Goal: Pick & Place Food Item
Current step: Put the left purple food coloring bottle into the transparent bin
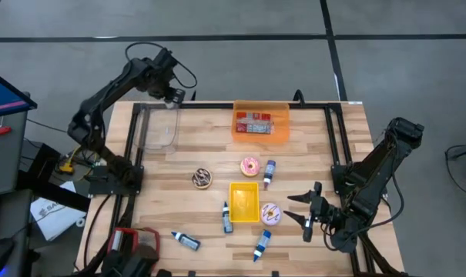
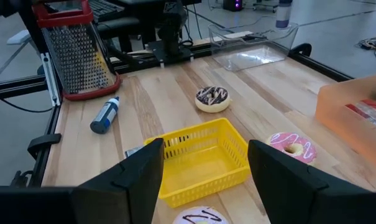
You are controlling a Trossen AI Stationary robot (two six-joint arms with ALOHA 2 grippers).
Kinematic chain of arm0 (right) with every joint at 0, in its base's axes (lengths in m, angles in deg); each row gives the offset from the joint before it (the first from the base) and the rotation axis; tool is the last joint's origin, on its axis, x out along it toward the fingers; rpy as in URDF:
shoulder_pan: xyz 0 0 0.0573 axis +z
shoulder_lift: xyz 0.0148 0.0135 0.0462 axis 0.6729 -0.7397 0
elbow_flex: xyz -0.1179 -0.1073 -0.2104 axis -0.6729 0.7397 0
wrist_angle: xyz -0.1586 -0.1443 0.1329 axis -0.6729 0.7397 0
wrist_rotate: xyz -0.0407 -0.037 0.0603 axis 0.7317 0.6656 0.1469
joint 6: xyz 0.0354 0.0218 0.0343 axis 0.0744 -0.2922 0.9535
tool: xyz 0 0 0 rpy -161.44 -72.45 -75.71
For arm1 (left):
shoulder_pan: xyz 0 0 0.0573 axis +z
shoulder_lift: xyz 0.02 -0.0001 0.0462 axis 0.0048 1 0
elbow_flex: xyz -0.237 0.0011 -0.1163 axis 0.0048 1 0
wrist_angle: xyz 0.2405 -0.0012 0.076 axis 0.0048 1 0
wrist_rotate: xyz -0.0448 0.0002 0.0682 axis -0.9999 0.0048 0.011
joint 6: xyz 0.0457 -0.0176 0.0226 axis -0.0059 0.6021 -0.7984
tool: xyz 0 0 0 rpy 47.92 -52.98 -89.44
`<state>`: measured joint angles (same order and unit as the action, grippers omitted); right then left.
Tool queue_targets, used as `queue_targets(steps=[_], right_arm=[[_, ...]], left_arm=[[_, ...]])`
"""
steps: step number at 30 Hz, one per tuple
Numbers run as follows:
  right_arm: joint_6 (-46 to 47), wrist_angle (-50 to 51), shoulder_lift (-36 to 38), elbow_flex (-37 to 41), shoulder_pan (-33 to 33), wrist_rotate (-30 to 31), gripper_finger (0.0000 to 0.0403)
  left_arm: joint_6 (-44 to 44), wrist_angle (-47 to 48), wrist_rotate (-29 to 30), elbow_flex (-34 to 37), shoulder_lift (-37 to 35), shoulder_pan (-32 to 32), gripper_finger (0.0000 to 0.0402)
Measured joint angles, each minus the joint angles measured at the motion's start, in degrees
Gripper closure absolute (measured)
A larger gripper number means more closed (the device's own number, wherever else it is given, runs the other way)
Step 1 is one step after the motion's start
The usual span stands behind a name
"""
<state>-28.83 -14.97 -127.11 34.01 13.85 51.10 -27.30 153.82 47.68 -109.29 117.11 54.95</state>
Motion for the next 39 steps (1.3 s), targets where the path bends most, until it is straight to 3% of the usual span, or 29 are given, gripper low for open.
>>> queue_targets(steps=[8,14,28,39], right_arm=[[0.42,2.53,0.0,0.0,0.0,-0.01,0.0177],[0.41,3.18,0.0,0.0,0.0,-0.02,0.0177],[0.42,3.79,0.0,0.0,0.0,0.87,0.0177],[0.42,4.11,0.0,0.0,-0.02,1.04,0.0177]], left_arm=[[1.52,2.86,-0.27,-4.37,1.16,-0.04,0.0293],[1.69,2.84,-4.79,-7.02,1.16,-0.45,0.0293],[4.29,5.99,-10.92,-7.16,2.81,-4.31,0.0293],[6.27,7.11,-1.8,-7.14,3.67,-4.36,0.0293]])
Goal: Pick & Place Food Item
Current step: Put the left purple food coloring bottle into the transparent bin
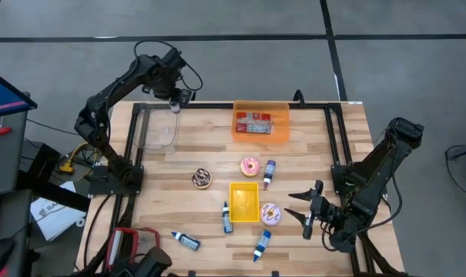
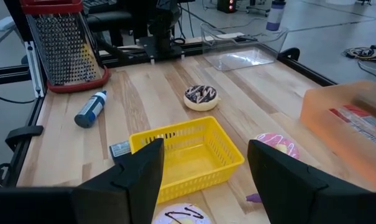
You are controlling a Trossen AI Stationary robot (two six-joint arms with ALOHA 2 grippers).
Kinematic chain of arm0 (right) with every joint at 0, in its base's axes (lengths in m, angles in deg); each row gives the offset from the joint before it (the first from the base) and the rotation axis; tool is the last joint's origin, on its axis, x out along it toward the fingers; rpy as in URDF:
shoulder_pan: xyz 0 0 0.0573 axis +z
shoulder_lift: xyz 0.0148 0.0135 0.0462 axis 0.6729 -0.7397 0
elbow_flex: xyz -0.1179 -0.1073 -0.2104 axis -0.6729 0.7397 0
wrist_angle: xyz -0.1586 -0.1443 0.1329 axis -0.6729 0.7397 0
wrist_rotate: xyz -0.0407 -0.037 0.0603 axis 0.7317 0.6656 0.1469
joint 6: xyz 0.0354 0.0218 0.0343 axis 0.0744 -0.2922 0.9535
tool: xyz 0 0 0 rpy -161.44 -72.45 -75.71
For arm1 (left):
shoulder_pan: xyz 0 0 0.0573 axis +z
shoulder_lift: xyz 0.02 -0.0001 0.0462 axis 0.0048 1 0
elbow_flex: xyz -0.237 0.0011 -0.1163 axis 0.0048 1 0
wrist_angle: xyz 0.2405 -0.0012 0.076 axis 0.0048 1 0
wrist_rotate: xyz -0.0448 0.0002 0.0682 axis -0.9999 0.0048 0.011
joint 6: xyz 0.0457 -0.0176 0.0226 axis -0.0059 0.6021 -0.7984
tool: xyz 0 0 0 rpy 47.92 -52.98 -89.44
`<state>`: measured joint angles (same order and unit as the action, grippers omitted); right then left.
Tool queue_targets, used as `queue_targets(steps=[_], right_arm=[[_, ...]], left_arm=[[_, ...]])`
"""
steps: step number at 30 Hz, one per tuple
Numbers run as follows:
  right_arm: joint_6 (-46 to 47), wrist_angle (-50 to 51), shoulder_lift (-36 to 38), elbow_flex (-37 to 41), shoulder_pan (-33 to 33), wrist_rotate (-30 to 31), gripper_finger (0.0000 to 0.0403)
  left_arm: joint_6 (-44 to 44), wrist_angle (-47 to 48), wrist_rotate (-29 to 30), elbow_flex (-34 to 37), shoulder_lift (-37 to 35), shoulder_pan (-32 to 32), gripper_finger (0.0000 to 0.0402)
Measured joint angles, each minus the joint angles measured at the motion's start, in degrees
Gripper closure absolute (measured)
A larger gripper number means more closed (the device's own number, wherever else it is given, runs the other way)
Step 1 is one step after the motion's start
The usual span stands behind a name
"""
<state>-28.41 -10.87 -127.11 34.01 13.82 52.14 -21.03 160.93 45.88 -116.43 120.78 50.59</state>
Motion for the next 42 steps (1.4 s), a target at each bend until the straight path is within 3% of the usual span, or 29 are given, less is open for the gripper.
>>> queue_targets(steps=[7,11,18,30,36,42], right_arm=[[-0.02,0.07,0.0,0.0,-0.99,-0.06,0.0177],[-0.47,0.17,0.0,0.0,-1.51,-0.08,0.0177],[-0.44,1.05,0.0,0.0,-1.49,-0.21,0.0177],[-0.44,1.66,0.02,0.0,-1.45,-0.23,0.0177],[-0.44,1.66,0.02,0.0,-1.45,-0.24,0.0177],[-0.44,1.66,0.02,0.0,-1.45,-0.24,0.0177]], left_arm=[[0.42,-3.97,1.52,0.0,1.16,1.36,0.0293],[0.43,-2.25,6.23,-0.45,4.11,1.13,0.0293],[0.17,2.97,12.57,-7.46,11.45,0.34,0.0293],[2.56,11.0,12.37,-14.71,19.39,1.83,0.0293],[3.43,12.18,12.46,-15.04,19.91,3.92,0.0293],[4.51,12.54,8.89,-16.92,19.91,5.17,0.0293]])
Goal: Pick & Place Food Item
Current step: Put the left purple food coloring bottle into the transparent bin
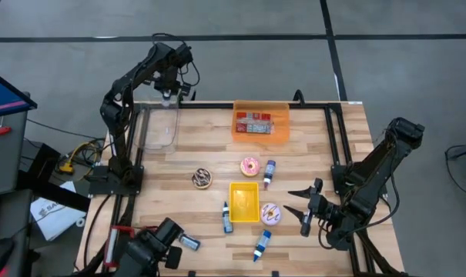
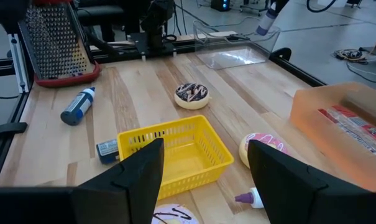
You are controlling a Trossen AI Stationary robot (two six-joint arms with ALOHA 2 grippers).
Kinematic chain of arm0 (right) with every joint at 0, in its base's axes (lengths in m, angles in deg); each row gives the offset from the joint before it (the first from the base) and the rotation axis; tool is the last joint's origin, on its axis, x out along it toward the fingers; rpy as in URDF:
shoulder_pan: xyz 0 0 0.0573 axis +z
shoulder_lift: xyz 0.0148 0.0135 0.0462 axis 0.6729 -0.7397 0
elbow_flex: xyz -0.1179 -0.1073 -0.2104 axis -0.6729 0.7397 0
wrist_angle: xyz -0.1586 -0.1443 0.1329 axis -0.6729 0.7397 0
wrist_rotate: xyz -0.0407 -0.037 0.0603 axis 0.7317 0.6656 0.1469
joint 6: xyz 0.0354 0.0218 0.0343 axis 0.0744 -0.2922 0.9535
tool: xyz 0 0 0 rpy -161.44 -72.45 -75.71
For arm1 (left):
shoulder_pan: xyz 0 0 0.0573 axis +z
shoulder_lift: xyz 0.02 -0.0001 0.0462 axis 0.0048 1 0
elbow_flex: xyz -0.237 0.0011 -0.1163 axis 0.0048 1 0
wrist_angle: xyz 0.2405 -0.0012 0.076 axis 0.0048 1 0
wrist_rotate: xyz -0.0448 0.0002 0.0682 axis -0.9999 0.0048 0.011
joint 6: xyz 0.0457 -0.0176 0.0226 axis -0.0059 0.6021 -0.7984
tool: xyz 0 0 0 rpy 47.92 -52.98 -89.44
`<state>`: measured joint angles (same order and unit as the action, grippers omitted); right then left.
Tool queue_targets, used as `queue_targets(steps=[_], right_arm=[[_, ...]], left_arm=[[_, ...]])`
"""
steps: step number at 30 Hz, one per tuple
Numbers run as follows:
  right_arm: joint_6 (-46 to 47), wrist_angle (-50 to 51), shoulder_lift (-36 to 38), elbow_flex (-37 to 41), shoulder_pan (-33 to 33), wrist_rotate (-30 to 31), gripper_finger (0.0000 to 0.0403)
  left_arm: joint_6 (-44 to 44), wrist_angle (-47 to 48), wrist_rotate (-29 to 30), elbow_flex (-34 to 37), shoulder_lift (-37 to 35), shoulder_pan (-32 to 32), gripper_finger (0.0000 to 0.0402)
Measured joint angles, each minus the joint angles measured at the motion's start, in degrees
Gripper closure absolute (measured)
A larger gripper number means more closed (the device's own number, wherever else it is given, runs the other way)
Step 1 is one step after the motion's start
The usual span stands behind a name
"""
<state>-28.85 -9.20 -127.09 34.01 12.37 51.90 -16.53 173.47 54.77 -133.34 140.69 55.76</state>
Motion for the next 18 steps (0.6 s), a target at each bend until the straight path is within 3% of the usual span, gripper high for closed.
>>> queue_targets(steps=[18], right_arm=[[0.02,0.22,0.0,0.0,0.01,-0.01,0.0177]], left_arm=[[-0.35,-2.22,-5.72,-0.85,0.0,-0.33,0.0293]])
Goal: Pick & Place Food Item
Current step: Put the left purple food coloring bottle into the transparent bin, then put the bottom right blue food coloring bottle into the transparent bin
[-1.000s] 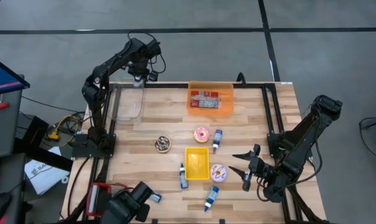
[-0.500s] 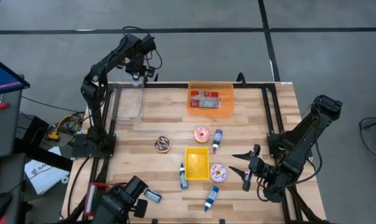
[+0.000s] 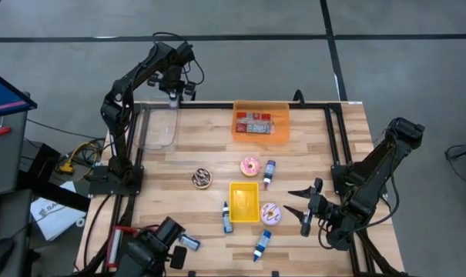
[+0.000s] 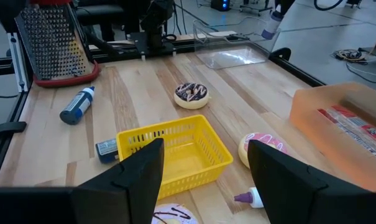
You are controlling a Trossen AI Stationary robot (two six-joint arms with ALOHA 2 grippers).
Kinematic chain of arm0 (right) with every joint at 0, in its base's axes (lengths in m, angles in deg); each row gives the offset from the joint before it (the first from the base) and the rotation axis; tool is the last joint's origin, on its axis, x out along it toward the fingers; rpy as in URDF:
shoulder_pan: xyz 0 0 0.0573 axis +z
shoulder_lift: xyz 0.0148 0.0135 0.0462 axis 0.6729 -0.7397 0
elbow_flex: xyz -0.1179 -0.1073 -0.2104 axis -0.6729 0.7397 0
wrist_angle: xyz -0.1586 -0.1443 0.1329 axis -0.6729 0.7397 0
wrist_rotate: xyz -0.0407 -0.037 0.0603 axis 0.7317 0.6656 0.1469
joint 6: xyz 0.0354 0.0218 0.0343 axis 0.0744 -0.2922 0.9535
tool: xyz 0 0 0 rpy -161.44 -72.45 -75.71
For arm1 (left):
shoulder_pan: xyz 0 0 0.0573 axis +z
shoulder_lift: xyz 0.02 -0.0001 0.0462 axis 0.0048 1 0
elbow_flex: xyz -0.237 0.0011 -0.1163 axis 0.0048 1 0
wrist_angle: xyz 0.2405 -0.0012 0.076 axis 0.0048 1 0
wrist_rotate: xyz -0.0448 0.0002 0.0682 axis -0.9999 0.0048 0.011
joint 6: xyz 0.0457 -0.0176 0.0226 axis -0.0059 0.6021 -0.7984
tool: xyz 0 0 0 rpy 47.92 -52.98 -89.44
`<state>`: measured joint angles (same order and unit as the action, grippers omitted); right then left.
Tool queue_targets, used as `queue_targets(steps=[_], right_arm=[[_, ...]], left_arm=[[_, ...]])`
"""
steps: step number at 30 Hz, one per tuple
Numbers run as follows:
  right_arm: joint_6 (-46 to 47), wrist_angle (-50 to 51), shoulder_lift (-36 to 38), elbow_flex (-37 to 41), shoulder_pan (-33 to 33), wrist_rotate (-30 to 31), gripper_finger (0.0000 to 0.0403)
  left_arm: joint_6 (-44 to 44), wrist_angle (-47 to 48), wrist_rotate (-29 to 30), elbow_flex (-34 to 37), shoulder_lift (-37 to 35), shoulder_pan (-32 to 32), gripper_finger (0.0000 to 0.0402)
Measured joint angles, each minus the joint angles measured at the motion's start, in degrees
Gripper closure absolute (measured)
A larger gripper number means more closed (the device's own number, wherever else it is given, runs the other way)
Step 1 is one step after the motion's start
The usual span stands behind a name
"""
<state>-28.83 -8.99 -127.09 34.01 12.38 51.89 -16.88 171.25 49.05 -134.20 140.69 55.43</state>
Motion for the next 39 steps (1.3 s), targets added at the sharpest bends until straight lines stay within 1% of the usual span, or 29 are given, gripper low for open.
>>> queue_targets(steps=[4,9,18,25,29,33,36,39], right_arm=[[0.0,0.0,0.0,0.0,0.0,0.0,0.0177],[0.0,0.0,0.0,0.0,0.0,0.0,0.0177],[0.47,0.0,0.0,0.0,0.05,-0.02,0.0177],[0.92,0.0,0.02,0.0,0.07,-0.04,0.0177],[1.09,0.0,0.02,0.0,0.07,-0.04,0.0177],[1.24,0.01,0.02,0.0,0.07,-0.04,0.0177],[1.53,0.2,0.02,0.0,0.07,-0.04,0.0177],[1.53,0.2,0.02,0.0,0.07,-0.04,0.0177]], left_arm=[[-0.06,-1.55,-0.05,0.0,0.0,0.0,0.0292],[-0.08,-2.94,-0.07,0.0,0.0,0.0,0.027],[-2.01,-3.49,-0.09,0.0,0.0,0.0,0.0277],[-3.73,-3.57,-0.57,0.0,-0.04,0.0,0.0246],[-4.89,-3.56,-3.16,0.0,-0.05,0.0,0.0236],[-7.13,-3.75,-5.64,0.04,-1.22,-0.26,0.0235],[-8.83,-3.92,-7.87,0.04,-3.4,-0.39,0.0238],[-9.21,-3.86,-8.31,0.07,-6.85,-0.76,0.0239]])
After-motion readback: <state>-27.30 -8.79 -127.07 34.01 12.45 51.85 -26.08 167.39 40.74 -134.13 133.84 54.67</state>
